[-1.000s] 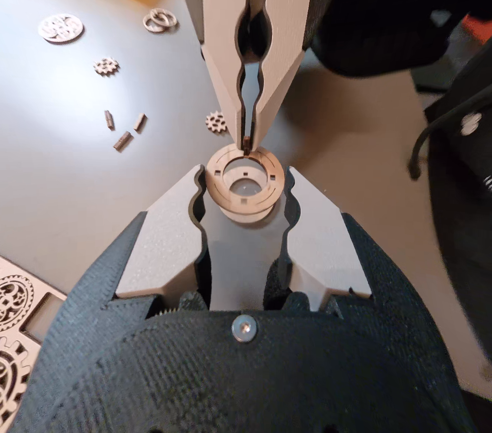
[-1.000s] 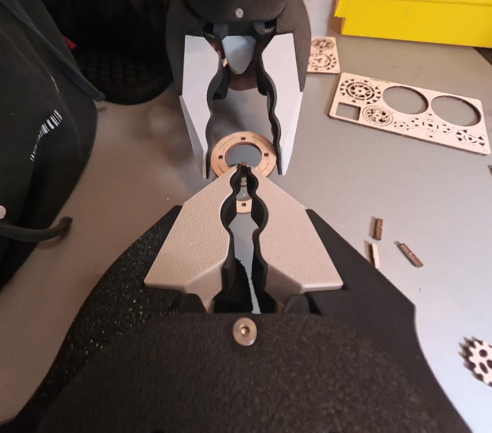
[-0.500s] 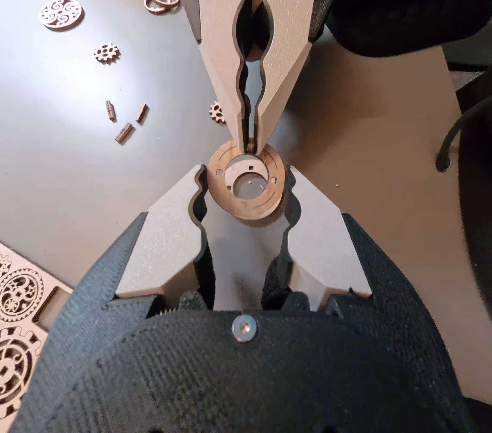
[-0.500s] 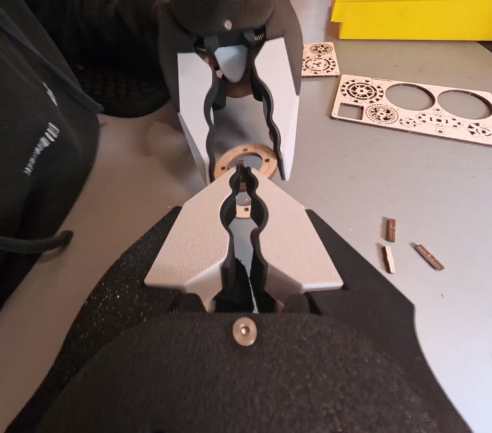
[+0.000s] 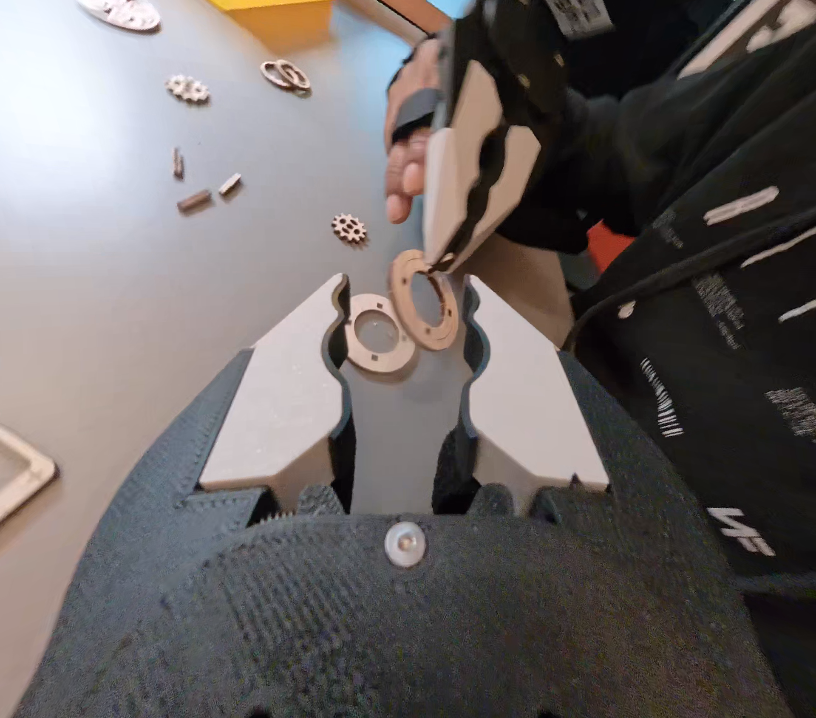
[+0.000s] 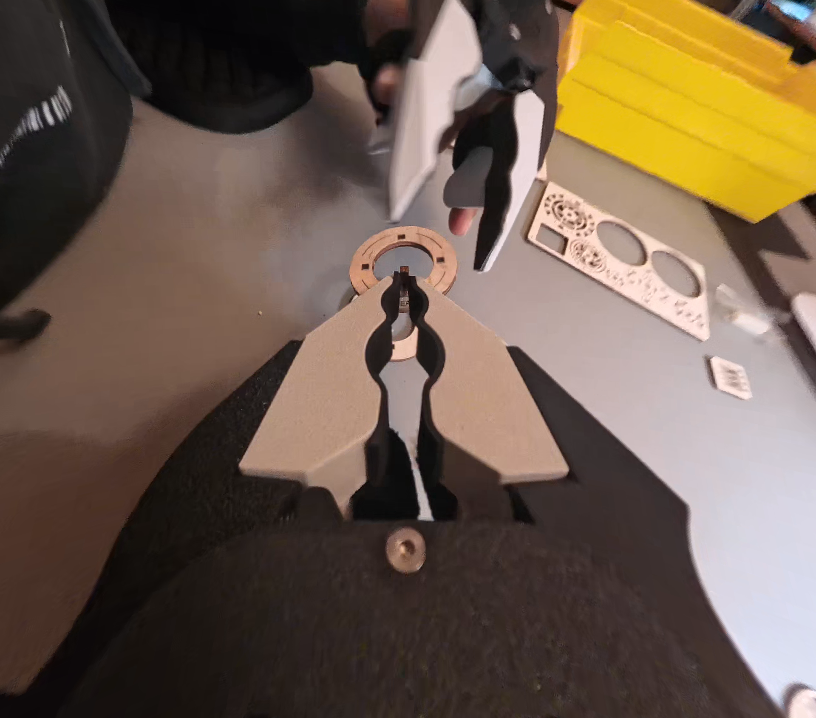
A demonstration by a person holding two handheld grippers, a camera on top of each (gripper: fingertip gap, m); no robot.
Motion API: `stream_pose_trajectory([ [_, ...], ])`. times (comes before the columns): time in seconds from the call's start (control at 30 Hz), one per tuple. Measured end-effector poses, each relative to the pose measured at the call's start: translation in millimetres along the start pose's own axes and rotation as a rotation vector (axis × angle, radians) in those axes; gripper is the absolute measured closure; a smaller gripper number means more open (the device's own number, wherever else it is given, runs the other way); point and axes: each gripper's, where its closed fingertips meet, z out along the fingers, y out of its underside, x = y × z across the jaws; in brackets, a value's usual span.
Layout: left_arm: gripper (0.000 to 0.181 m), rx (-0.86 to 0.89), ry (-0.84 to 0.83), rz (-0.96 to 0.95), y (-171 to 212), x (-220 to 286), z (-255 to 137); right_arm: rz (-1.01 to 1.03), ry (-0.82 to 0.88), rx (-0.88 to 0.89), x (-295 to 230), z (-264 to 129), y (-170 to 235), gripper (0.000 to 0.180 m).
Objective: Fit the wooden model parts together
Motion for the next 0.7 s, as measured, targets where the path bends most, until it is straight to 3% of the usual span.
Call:
stream_pose_trajectory([
  [0.13,0.150,0.041,0.127,-0.164,-0.9,10.2,-0.2,-0.221,0.062,-0.011,-5.4,-1.6,-14.5,0.179],
  [0.2,0.178,0.008,0.142,-0.122,2.7,19.2,6.7,-0.330,0.106,-0.043,-4.7,-2.2,-18.1,0.178],
  [0.3,0.180,0.073,-0.014,-0.080,-12.2,3.7,6.8,-0.452,0.253,-0.137,13.5,-5.7,-10.7,0.177],
  [0.37,0.180,0.159,-0.141,-0.082,-26.4,-12.5,1.1,-0.368,0.371,-0.140,34.2,-11.8,-9.0,0.176],
  [0.5,0.180,0.299,-0.346,-0.053,-48.1,-28.8,-11.7,-0.132,0.473,-0.136,59.5,-21.2,-6.8,0.156],
  [0.7,0.181,0.375,-0.559,0.118,-70.4,-23.2,-16.5,0.167,0.619,0.002,80.3,-27.9,-29.0,0.166],
])
